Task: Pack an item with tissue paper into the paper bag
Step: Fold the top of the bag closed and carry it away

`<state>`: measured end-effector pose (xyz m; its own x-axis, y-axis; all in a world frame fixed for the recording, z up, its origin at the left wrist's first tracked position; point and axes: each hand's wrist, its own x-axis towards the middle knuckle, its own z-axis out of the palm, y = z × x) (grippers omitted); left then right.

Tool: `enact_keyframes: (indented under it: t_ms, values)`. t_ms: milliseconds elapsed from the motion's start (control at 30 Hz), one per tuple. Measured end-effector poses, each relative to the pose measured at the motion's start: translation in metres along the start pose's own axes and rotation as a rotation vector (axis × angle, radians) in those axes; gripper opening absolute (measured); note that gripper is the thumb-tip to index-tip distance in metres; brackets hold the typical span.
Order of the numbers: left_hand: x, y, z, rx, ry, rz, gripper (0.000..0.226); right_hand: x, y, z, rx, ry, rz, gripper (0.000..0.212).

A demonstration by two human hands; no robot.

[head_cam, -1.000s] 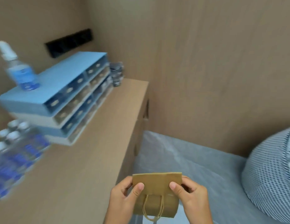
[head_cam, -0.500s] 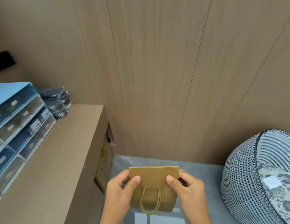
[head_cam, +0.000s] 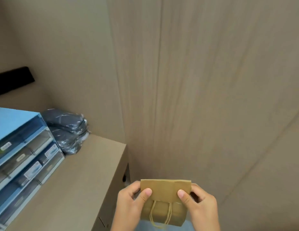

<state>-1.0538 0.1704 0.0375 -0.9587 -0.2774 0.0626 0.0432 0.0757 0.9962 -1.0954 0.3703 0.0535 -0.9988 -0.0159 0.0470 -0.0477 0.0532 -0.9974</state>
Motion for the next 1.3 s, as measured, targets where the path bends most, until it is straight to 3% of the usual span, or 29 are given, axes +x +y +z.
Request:
enact_keyframes:
  t_ms: [133,367,633,767,900,1100,1300]
  values:
    - [0.049,0.001,-0.04,-0.026,0.209,-0.002,0.015,0.077,-0.007,0.065,-0.014,-0.236,-0.039,0.022]
    - [0.085,-0.02,-0.126,-0.018,0.715,-0.05,0.041,0.17,-0.002,0.223,-0.028,-0.769,-0.111,0.022]
    - [0.098,-0.046,-0.184,0.032,1.268,-0.179,0.024,0.212,0.02,0.388,-0.006,-1.333,-0.083,0.023]
    - [0.101,-0.059,-0.2,0.054,1.488,-0.26,0.028,0.204,0.038,0.443,-0.041,-1.512,-0.097,0.013]
    - [0.099,-0.082,-0.215,0.045,1.566,-0.36,0.026,0.189,0.065,0.478,-0.112,-1.576,-0.095,0.015]
    - [0.092,-0.11,-0.227,0.037,1.469,-0.523,0.026,0.182,0.108,0.485,-0.206,-1.537,-0.038,0.017]
    - [0.095,-0.118,-0.236,0.088,1.413,-0.51,0.029,0.183,0.12,0.483,-0.189,-1.508,0.02,0.011]
